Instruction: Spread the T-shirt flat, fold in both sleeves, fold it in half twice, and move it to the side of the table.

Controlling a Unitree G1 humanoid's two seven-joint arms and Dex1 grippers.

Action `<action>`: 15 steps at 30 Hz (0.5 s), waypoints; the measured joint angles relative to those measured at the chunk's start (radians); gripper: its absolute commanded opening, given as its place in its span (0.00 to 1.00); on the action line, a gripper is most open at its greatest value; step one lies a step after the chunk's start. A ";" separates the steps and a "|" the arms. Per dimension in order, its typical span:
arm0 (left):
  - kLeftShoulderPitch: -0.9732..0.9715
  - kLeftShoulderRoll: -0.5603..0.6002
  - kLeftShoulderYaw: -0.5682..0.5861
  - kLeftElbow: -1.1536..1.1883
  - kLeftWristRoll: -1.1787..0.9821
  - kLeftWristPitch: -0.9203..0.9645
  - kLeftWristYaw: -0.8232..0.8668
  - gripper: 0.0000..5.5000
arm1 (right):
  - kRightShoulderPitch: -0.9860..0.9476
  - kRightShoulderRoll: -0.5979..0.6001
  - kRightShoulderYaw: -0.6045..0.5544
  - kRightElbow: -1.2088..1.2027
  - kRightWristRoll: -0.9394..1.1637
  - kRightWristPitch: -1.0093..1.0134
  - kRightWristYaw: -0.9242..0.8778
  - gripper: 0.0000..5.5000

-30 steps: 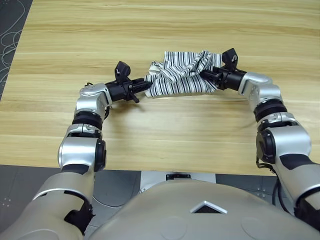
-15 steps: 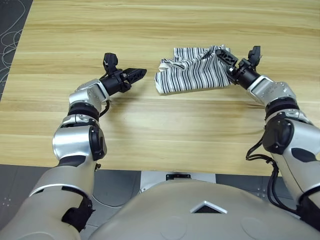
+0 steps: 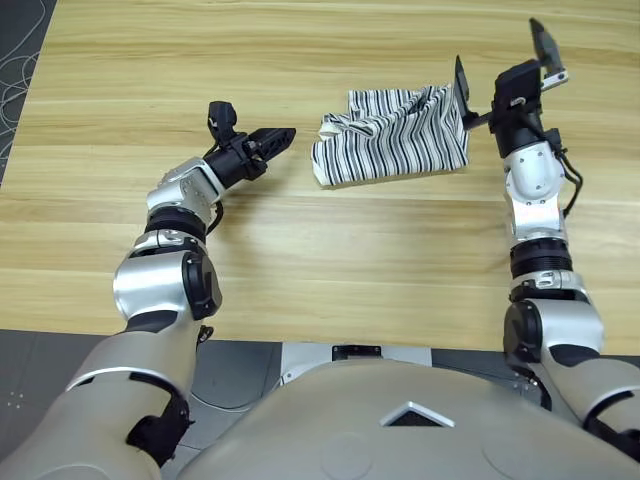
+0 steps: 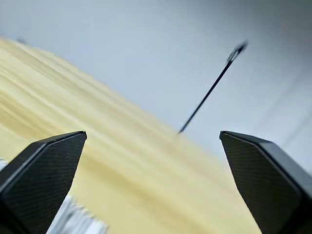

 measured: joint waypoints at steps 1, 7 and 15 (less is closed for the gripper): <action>0.000 -0.006 0.001 -0.001 0.000 0.000 0.000 0.54 | 0.022 -0.038 0.043 -0.024 -0.117 -0.058 -0.116 0.92; 0.010 -0.023 0.006 -0.003 0.001 -0.015 -0.009 0.54 | 0.107 -0.140 0.256 -0.037 -0.434 -0.229 -0.486 0.92; 0.013 -0.025 0.009 -0.003 0.004 -0.022 -0.008 0.54 | 0.068 -0.074 0.426 0.053 -0.473 -0.230 -0.569 0.92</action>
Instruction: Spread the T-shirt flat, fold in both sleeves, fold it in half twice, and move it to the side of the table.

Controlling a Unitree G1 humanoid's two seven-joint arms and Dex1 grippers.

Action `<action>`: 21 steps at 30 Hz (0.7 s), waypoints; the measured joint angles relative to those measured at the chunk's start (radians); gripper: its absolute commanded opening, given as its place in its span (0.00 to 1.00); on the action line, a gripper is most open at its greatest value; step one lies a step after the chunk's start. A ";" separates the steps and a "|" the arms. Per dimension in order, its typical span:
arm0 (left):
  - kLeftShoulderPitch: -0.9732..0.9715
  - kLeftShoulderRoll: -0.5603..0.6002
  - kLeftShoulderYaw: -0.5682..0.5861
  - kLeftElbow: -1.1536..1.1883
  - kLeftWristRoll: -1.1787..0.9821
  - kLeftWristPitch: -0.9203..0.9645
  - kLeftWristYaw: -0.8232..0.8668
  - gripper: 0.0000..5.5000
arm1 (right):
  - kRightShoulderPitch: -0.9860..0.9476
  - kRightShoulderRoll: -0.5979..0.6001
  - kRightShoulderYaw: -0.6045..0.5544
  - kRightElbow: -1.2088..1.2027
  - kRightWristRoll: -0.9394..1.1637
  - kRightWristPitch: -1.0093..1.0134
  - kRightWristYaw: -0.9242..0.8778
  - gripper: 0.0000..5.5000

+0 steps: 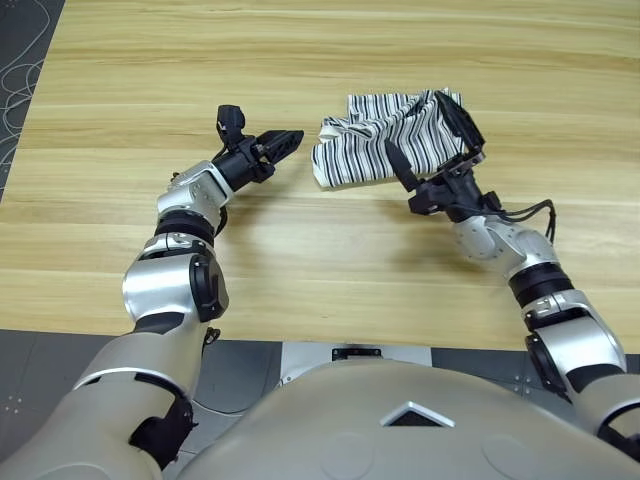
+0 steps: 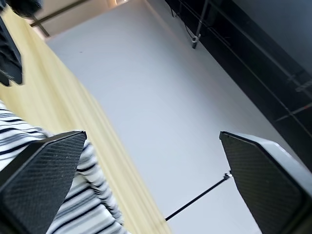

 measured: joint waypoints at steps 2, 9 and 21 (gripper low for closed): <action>0.000 -0.003 0.000 0.000 0.003 -0.003 0.000 0.54 | -0.045 0.016 0.028 0.047 -0.002 0.019 -0.006 0.92; 0.000 -0.016 0.000 0.002 0.006 -0.016 0.004 0.54 | -0.197 0.073 0.038 0.274 0.080 0.067 0.038 0.92; 0.000 -0.029 0.000 0.007 0.007 -0.021 0.019 0.54 | -0.448 0.135 0.024 0.529 0.233 0.216 0.287 0.92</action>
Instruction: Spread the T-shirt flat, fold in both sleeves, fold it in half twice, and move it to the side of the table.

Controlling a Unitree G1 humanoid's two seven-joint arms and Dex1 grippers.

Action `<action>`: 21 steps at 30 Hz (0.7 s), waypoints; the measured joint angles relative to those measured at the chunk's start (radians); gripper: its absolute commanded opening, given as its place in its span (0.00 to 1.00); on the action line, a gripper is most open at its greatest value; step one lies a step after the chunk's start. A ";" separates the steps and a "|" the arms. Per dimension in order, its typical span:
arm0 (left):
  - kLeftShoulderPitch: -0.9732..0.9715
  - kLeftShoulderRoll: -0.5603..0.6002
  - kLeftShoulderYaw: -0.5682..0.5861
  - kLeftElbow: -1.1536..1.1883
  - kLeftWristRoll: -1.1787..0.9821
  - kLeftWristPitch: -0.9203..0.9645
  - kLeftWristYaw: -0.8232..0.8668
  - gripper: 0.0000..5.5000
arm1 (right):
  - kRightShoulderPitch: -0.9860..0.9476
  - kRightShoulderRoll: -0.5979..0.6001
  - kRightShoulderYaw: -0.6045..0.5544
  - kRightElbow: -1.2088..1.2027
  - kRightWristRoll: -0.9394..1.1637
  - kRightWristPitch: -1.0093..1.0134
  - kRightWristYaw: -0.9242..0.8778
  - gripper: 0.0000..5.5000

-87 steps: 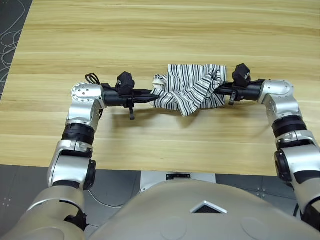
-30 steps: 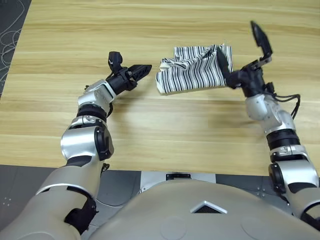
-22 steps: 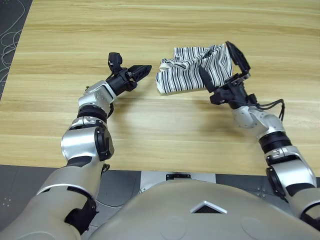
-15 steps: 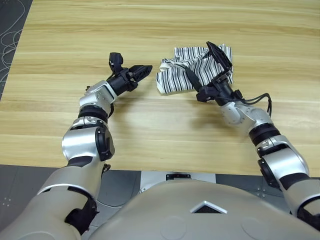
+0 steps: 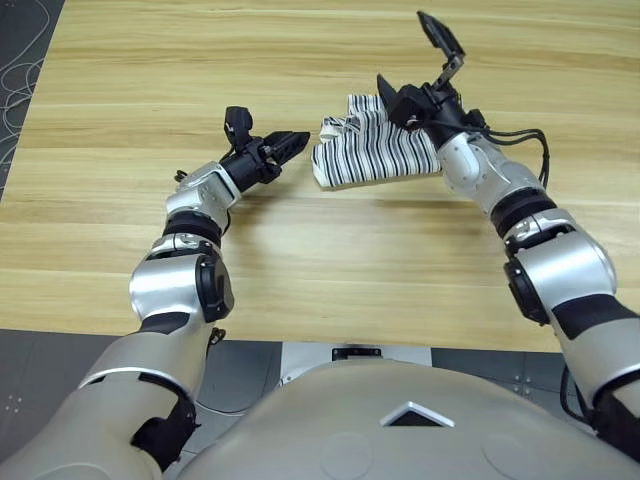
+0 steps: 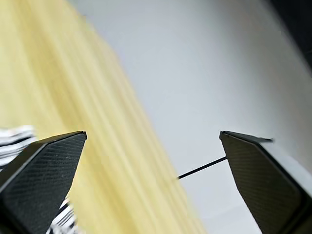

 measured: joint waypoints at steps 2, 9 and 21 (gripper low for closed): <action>0.000 -0.004 0.000 0.003 0.007 -0.003 0.003 0.54 | -0.009 0.008 -0.001 0.046 0.019 0.046 0.074 0.92; -0.001 -0.037 0.001 0.004 0.007 -0.020 0.010 0.54 | -0.072 0.046 -0.042 0.113 0.097 0.231 0.309 0.92; 0.016 -0.054 -0.006 -0.021 0.008 -0.037 -0.003 0.54 | -0.079 0.091 -0.193 0.114 0.273 0.309 0.499 0.92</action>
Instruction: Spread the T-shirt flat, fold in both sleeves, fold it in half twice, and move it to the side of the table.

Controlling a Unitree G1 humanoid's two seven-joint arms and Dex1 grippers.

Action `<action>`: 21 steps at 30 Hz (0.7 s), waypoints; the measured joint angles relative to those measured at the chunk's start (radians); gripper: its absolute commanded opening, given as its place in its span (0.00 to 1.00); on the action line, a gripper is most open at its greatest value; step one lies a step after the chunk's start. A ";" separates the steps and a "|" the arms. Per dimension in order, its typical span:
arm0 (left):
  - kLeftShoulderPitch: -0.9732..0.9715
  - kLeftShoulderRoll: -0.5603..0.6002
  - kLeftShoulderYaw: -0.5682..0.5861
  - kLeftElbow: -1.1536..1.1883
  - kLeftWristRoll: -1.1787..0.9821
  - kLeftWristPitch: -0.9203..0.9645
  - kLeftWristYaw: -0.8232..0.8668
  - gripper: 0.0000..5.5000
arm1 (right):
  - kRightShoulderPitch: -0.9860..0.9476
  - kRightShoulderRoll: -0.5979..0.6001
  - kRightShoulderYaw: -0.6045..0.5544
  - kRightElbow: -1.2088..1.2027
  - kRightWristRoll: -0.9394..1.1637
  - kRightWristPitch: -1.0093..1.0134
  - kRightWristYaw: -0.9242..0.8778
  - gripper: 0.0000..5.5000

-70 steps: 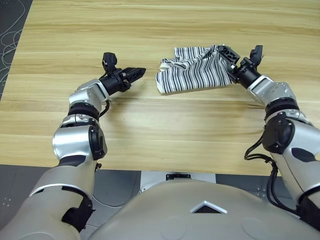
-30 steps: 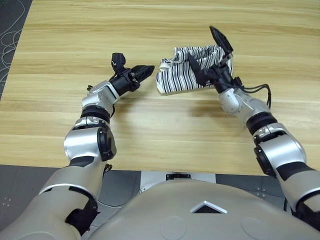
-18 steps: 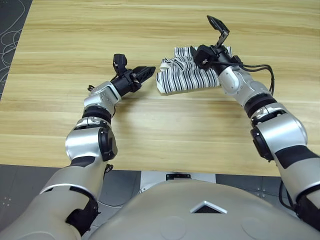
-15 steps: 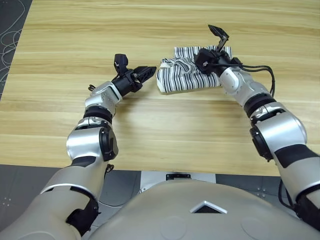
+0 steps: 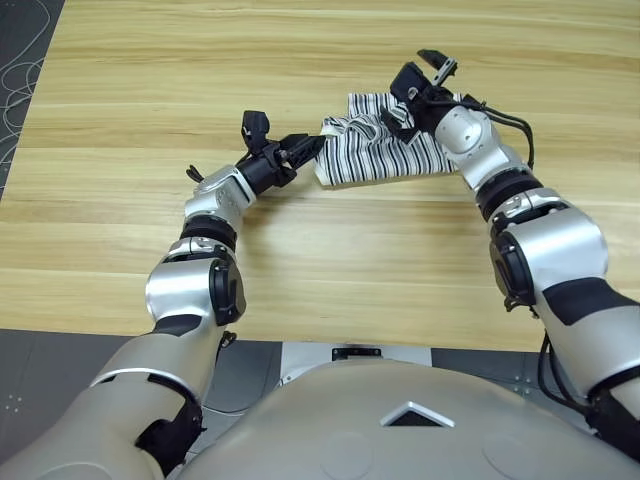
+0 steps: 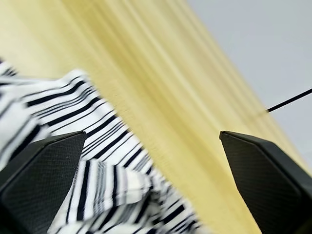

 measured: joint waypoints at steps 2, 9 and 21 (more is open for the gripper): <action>0.000 0.014 0.011 -0.016 -0.006 0.002 0.001 0.54 | 0.031 -0.002 -0.004 -0.023 0.020 -0.005 0.024 0.92; -0.037 0.056 0.067 -0.070 -0.057 0.040 0.005 0.54 | 0.172 -0.046 0.011 -0.153 0.085 -0.118 0.175 0.92; -0.001 0.012 0.026 -0.158 -0.049 0.061 -0.002 0.54 | 0.464 -0.142 0.044 -0.589 0.174 -0.067 0.246 0.92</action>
